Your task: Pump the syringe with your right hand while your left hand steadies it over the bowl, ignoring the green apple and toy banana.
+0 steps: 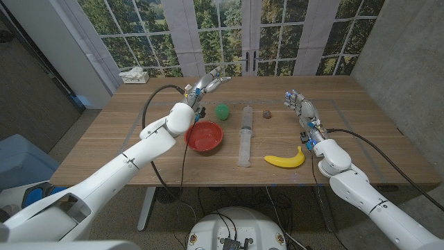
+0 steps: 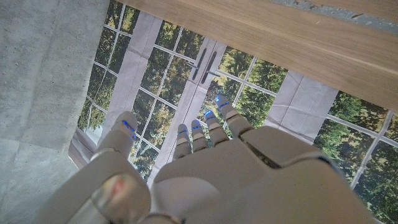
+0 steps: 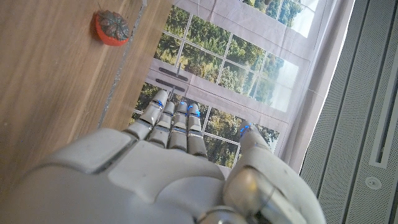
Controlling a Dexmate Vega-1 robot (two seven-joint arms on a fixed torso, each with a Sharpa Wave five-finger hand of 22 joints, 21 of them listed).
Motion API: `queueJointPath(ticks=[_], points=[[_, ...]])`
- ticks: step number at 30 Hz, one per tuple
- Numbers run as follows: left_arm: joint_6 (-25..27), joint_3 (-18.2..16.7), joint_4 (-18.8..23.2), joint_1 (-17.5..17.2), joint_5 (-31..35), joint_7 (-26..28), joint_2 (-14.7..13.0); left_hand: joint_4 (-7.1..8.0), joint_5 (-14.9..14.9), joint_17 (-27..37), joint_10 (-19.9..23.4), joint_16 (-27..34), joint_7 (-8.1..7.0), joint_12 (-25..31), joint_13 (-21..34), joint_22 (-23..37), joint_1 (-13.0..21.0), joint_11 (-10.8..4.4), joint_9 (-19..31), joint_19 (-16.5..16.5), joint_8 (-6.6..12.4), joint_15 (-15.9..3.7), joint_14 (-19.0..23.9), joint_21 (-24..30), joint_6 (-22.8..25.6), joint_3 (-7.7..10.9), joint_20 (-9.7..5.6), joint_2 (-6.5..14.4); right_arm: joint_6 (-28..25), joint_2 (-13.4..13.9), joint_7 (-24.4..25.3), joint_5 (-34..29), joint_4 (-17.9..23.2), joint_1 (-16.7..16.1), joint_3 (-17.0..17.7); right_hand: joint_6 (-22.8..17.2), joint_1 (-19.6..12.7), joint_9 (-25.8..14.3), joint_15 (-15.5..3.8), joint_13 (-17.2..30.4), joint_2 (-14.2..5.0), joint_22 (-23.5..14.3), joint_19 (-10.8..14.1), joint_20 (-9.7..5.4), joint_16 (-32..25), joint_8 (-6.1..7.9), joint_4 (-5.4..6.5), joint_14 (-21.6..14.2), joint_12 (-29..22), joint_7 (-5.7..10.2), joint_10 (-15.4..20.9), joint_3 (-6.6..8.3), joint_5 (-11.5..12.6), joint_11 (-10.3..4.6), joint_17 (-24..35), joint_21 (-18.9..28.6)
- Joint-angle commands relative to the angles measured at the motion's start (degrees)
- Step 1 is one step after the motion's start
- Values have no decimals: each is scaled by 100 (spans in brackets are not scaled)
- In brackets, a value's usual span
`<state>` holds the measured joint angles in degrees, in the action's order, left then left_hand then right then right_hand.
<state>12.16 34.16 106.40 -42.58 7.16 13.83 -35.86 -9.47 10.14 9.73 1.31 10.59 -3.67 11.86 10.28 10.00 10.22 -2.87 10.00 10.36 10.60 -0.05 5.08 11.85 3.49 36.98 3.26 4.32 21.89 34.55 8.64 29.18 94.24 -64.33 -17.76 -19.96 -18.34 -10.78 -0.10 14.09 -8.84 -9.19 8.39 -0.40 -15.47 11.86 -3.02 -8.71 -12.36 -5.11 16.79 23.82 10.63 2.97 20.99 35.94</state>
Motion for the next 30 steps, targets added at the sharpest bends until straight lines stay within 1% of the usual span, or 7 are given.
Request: queueJointPath(ticks=[1, 6, 12, 21, 23, 27, 30], points=[[602, 220, 267, 158, 244, -224, -33, -27, -32, 18, -32, -23, -17, -17, 23, 18, 48, -67, 26, -26, -4, -2, -28, -20, -32, 4, -19, -8, 90, 57, -111, 75, 42, -103, 68, -45, 9, -9, 25, 14, 15, -33, 48, -13, -32, 2, -24, -31, -24, 2, 67, 11, 5, 4, 15, -35], [1003, 377, 371, 309, 319, -487, -53, -31, -33, 19, -56, -30, -22, -28, 24, 19, 53, -67, 27, -43, -5, -4, -49, -29, -39, -5, -26, -21, 146, 57, -155, 114, 34, -128, 96, -47, 12, -9, 24, 11, 13, -33, 52, -10, -34, 0, -30, -32, -23, 1, 69, 9, 5, 8, 14, -48], [1212, 509, 415, 413, 390, -584, -23, -34, -33, 20, -100, -47, -12, -47, 26, 19, 64, -94, 30, -70, -3, -8, -111, -42, -43, -17, -24, -36, 151, 95, -186, 137, 43, -160, 132, -49, 18, -10, 23, 7, 11, -34, 55, -10, -32, -4, -37, -24, -24, -2, 78, 7, 5, 7, 12, -68], [1745, 787, 553, 630, 569, -835, 24, -36, -34, 22, -171, -62, -11, -71, 28, 20, 77, -73, 32, -106, -12, -2, -187, -57, -81, -33, -28, -54, 253, 112, -272, 213, -1, -216, 194, -55, 26, -11, 31, -1, 8, -34, 68, -5, -36, -8, -50, -30, -24, -1, 89, 3, 6, 8, 9, -98], [1794, 830, 564, 669, 578, -895, 15, -36, -34, 22, -175, -63, -15, -72, 28, 20, 78, -68, 32, -107, -13, 1, -197, -57, -88, -35, -30, -57, 260, 125, -289, 217, -1, -226, 203, -58, 28, -11, 38, -2, 7, -34, 69, -6, -37, -8, -52, -33, -24, -3, 92, 2, 6, 7, 8, -107], [2231, 1017, 661, 814, 688, -1089, 53, -37, -35, 23, -209, -63, -12, -83, 29, 20, 79, -86, 33, -115, -14, 0, -214, -60, -98, -44, -44, -70, 293, 147, -285, 230, 14, -283, 247, -67, 33, -11, 33, -6, 5, -35, 77, -5, -40, -7, -58, -36, -25, -11, 99, 1, 6, 19, 7, -123], [2437, 1117, 702, 893, 747, -1167, 62, -38, -35, 24, -283, -61, -22, -104, 31, 21, 78, -78, 34, -129, -2, 9, -236, -64, -76, -61, -48, -96, 320, 156, -311, 259, 16, -310, 272, -80, 36, -12, 30, -8, 4, -35, 81, -2, -40, -4, -62, -35, -27, -11, 107, 0, 6, 25, 6, -132]])
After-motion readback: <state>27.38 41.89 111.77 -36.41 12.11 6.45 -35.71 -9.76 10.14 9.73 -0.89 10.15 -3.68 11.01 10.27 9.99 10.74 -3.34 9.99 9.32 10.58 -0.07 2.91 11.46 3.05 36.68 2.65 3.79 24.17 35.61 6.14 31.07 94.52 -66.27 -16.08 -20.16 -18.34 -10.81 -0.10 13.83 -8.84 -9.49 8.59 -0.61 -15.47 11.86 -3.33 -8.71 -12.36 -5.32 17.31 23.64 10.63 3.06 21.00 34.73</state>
